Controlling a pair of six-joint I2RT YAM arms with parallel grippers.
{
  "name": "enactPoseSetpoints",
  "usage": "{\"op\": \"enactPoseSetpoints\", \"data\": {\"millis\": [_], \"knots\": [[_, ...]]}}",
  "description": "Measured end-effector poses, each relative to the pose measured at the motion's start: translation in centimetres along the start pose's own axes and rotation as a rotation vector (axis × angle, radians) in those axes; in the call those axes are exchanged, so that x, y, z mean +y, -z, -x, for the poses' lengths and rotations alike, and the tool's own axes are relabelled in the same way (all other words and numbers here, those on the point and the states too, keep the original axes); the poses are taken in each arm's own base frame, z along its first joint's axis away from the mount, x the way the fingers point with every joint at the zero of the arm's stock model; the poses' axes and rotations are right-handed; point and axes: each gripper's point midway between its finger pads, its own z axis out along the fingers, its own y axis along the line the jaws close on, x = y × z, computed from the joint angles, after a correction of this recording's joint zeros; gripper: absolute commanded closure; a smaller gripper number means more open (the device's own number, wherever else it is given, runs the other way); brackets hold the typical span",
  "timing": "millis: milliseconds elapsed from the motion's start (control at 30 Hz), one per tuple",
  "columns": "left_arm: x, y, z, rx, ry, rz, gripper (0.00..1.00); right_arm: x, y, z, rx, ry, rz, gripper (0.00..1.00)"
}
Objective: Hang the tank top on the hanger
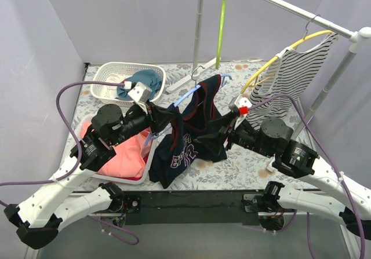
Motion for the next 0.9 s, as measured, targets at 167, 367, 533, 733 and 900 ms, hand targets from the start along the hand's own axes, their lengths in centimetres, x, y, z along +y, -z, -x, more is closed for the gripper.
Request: {"op": "enactPoseSetpoints", "data": {"millis": [167, 367, 533, 733, 900], "knots": [[0.0, -1.5, -0.4, 0.012, 0.004, -0.013, 1.0, -0.2, 1.3, -6.5, 0.125, -0.063, 0.016, 0.2], [-0.1, -2.7, -0.2, 0.018, 0.009, -0.028, 1.0, -0.7, 2.3, -11.8, 0.234, -0.128, 0.003, 0.2], [-0.2, -2.8, 0.6, -0.012, 0.019, -0.029, 1.0, -1.0, 2.7, -14.2, 0.275, -0.164, -0.012, 0.2], [0.4, -2.4, 2.2, -0.082, 0.034, 0.022, 1.0, -1.2, 3.0, -15.8, 0.312, -0.192, -0.026, 0.21], [0.5, -1.2, 4.1, -0.161, 0.039, 0.049, 1.0, -1.3, 3.0, -16.5, 0.326, -0.203, -0.031, 0.21]]}}
